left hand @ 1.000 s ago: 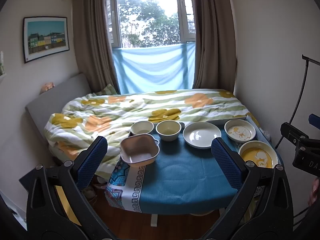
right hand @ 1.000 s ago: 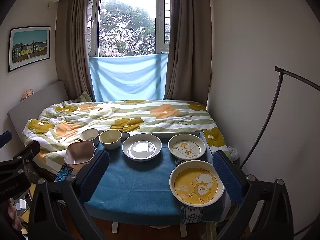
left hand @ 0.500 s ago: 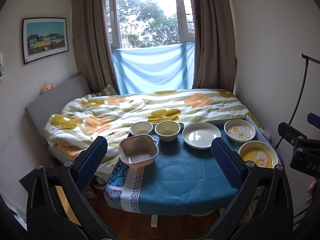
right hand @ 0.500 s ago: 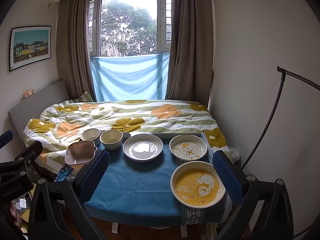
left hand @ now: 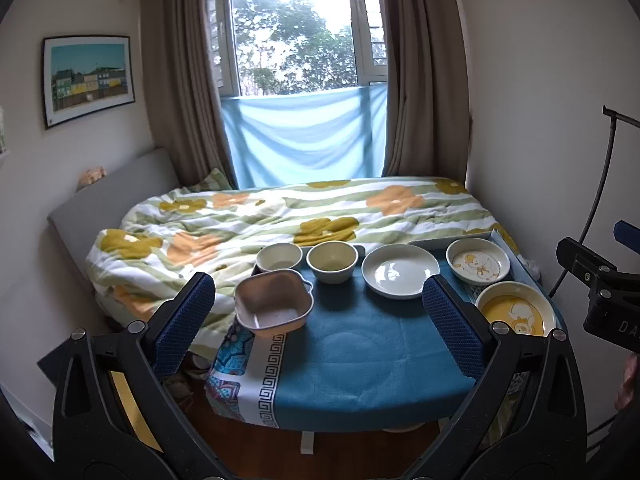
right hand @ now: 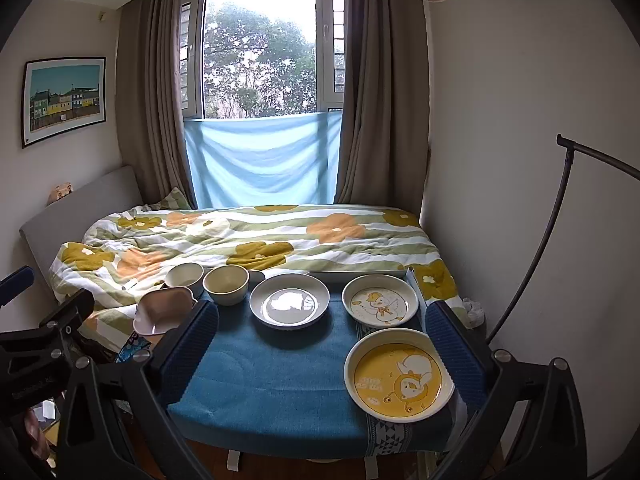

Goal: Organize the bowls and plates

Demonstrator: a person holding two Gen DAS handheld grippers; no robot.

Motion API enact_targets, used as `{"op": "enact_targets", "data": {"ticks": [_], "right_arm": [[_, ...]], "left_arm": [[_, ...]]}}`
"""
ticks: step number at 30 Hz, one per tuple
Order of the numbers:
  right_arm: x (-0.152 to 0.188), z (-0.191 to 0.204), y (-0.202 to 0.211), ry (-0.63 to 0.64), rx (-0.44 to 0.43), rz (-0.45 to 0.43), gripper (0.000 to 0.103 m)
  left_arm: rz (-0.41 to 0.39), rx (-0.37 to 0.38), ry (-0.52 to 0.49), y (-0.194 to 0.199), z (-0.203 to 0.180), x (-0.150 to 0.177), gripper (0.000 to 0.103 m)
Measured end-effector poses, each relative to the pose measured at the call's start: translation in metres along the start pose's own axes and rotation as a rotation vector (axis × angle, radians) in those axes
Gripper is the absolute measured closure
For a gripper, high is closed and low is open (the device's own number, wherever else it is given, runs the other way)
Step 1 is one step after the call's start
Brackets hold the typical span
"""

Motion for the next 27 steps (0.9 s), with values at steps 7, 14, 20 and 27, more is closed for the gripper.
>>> {"op": "enact_targets", "data": {"ticks": [7,14,20,27], "right_arm": [[0.0,-0.001,0.0006,0.001,0.001,-0.001,0.0],[-0.0019,-0.0046,-0.0027,-0.005,-0.004,-0.002,0.0],[-0.0013,-0.0075,-0.0056,-0.006,-0.002,0.003,0.0],[0.0016,-0.0022,-0.0018,0.006,0.001,0.001,0.0]], "left_arm": [[0.007,0.001,-0.001,-0.0018,-0.0025,0.0003,0.0],[0.006,-0.004,-0.003,-0.0019,-0.0038,0.0002,0.0],[0.01,0.002,-0.002,-0.0023,-0.0061,0.0001,0.0],[-0.004,0.024,-0.002,0.0014,-0.009,-0.0025,0.0]]}}
Point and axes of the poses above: each gripper's, at about its wrist camera, not at the fingertips, and y roughly against the way its jaws point, z to its left, x to its underside, the point moved 6 cm from there along -y, roughly the way its jaws point, and after that the axes turned 11 degrees about -z, right-handed, at the moved point
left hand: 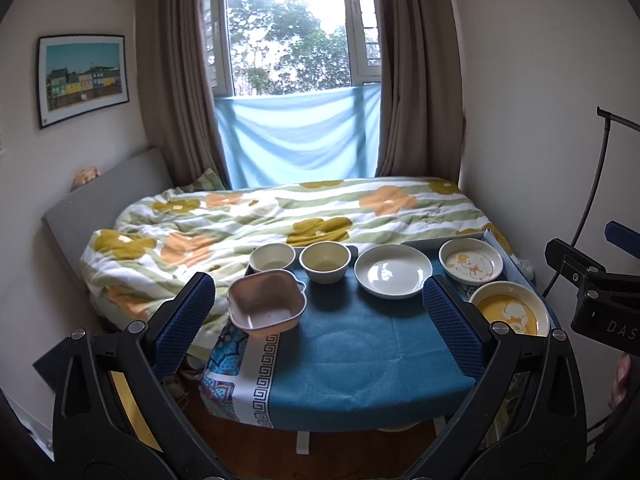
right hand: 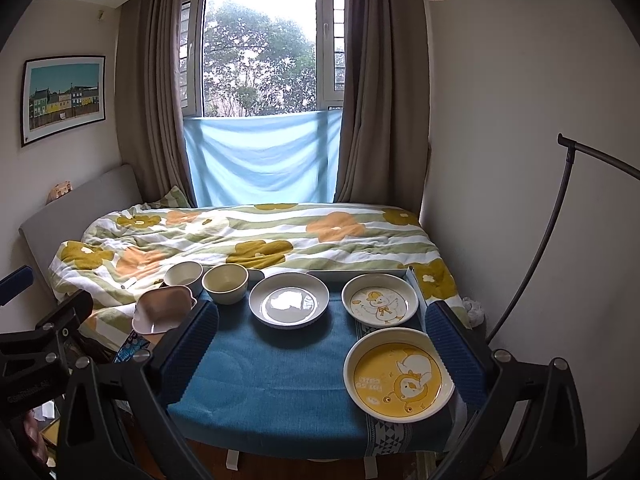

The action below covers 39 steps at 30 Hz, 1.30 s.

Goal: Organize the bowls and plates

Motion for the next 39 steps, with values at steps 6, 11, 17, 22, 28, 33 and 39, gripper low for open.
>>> {"op": "enact_targets", "data": {"ticks": [6,11,17,22,28,33,39], "right_arm": [[0.001,0.002,0.001,-0.002,-0.001,-0.001,0.0],[0.0,0.001,0.001,-0.002,-0.002,-0.001,0.0],[0.0,0.001,0.001,-0.001,0.0,-0.002,0.0],[0.0,0.003,0.002,-0.001,-0.003,-0.002,0.0],[0.0,0.005,0.0,-0.013,0.008,0.011,0.0],[0.01,-0.006,-0.009,-0.071,0.048,0.07,0.0],[0.056,-0.044,-0.021,-0.161,0.121,0.175,0.0]], "left_arm": [[-0.004,0.007,-0.001,0.002,-0.002,-0.002,0.0],[0.0,0.008,0.002,0.003,0.0,-0.002,0.0],[0.003,0.009,0.005,0.002,0.002,-0.003,0.0],[0.0,0.016,0.016,0.003,0.006,-0.004,0.0],[0.05,0.052,0.025,-0.006,0.009,0.001,0.0],[0.154,0.14,0.018,-0.032,0.001,0.01,0.0],[0.299,0.316,-0.027,-0.082,-0.04,0.049,0.0]]}}
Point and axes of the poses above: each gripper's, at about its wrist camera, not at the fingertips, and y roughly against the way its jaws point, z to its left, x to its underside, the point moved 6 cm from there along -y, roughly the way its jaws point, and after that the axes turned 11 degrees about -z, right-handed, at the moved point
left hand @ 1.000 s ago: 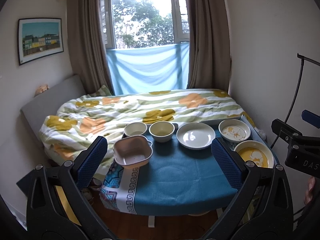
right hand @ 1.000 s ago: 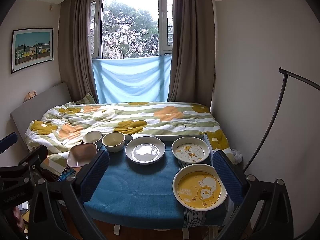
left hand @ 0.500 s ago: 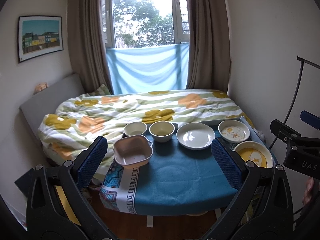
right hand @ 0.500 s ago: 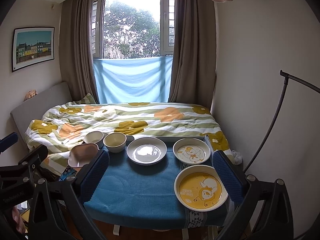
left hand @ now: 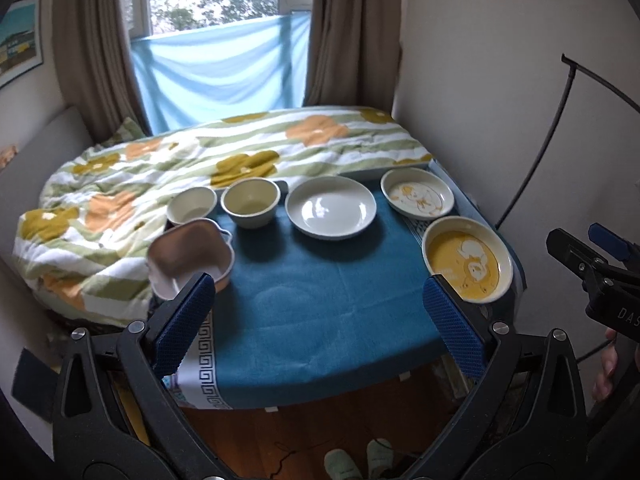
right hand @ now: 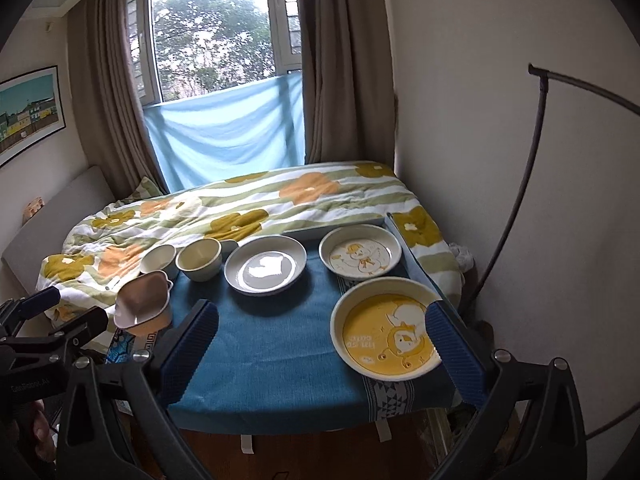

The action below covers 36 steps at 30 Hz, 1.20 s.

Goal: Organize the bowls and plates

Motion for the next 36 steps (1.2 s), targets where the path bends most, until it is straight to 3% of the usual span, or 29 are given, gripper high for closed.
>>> {"op": "enact_targets", "data": {"ticks": [3,7,14,16,21,27,29,30,32,34,36], "right_arm": [[0.018,-0.029,-0.011,-0.053,0.012,0.052,0.0],[0.038,-0.071,-0.034,-0.153,0.026,0.121,0.0],[0.08,-0.136,-0.099,-0.297,0.046,0.266,0.0],[0.092,-0.152,-0.12,-0.34,0.046,0.313,0.005],[0.114,-0.177,-0.164,-0.395,0.01,0.395,0.031],[0.124,-0.187,-0.188,-0.453,-0.051,0.43,0.052],[0.125,-0.188,-0.193,-0.454,-0.058,0.438,0.06],[0.126,-0.188,-0.192,-0.455,-0.062,0.442,0.067],[0.127,-0.19,-0.197,-0.458,-0.074,0.453,0.075],[0.128,-0.191,-0.203,-0.447,-0.076,0.467,0.084],[0.13,-0.193,-0.204,-0.445,-0.081,0.475,0.09]], "left_arm": [[0.079,0.08,-0.017,-0.04,-0.023,0.009,0.0],[0.209,0.24,-0.026,-0.099,-0.066,0.024,0.0],[0.371,0.351,-0.063,-0.199,-0.124,0.047,0.0],[0.42,0.382,-0.064,-0.227,-0.136,0.053,0.0],[0.506,0.418,-0.069,-0.279,-0.157,0.065,0.001],[0.6,0.465,-0.073,-0.314,-0.172,0.078,0.032],[0.619,0.483,-0.079,-0.32,-0.177,0.081,0.05],[0.627,0.494,-0.08,-0.321,-0.178,0.082,0.054],[0.642,0.514,-0.083,-0.324,-0.182,0.083,0.075],[0.658,0.529,-0.081,-0.328,-0.185,0.086,0.086],[0.661,0.538,-0.071,-0.33,-0.184,0.085,0.089]]}}
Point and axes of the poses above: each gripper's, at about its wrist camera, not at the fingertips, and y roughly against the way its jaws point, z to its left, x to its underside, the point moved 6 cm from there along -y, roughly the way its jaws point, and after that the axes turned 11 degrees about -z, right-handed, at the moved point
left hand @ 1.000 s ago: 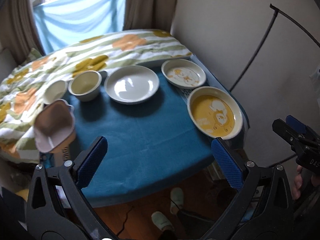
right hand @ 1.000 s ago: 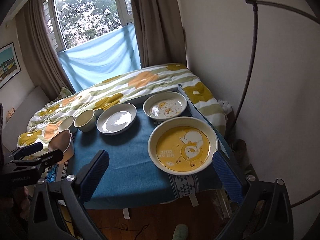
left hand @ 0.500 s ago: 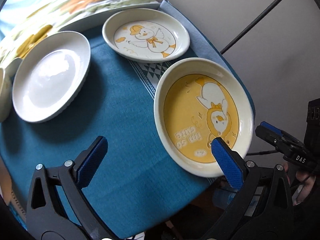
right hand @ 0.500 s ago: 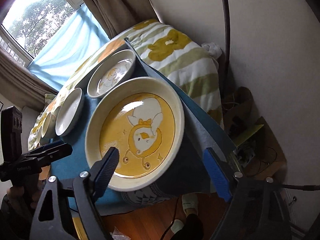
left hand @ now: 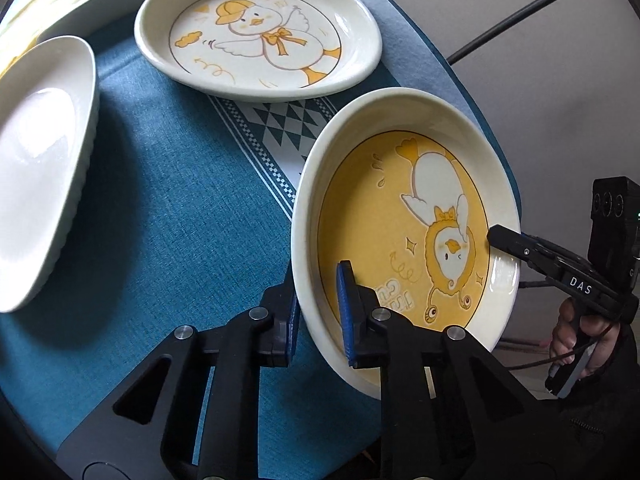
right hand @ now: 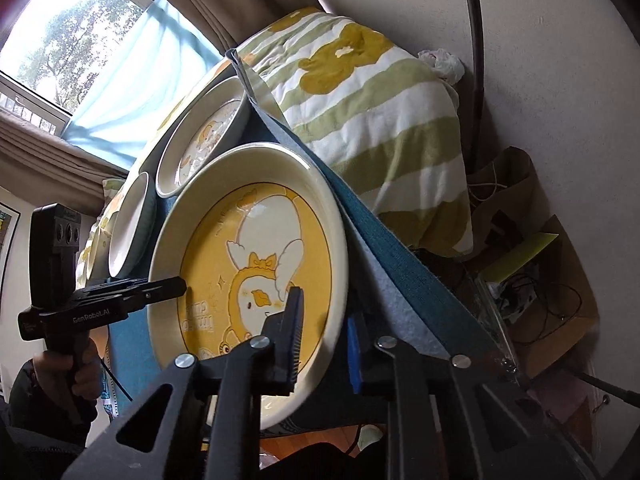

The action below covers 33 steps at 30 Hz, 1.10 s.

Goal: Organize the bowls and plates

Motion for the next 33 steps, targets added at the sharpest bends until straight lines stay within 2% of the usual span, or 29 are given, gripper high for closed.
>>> {"op": "enact_targets", "data": {"ticks": [9,21,27,33], "right_arm": [[-0.005,-0.006,-0.007,-0.018,-0.055,0.011,0.092],[-0.011,0.006,-0.003,0.065,-0.081,0.007,0.092],[-0.017,0.034,-0.001,0.138,-0.111,0.037,0.092],[-0.014,0.082,-0.011,0.242,-0.176,0.098,0.092]], "left_arm": [[-0.004,0.053,0.039,-0.007,0.003,-0.011,0.092],[-0.064,0.052,0.052,0.018,0.008,0.01,0.092],[-0.121,0.026,0.109,0.052,0.023,0.019,0.092],[-0.188,-0.035,0.2,0.103,0.051,0.042,0.092]]}}
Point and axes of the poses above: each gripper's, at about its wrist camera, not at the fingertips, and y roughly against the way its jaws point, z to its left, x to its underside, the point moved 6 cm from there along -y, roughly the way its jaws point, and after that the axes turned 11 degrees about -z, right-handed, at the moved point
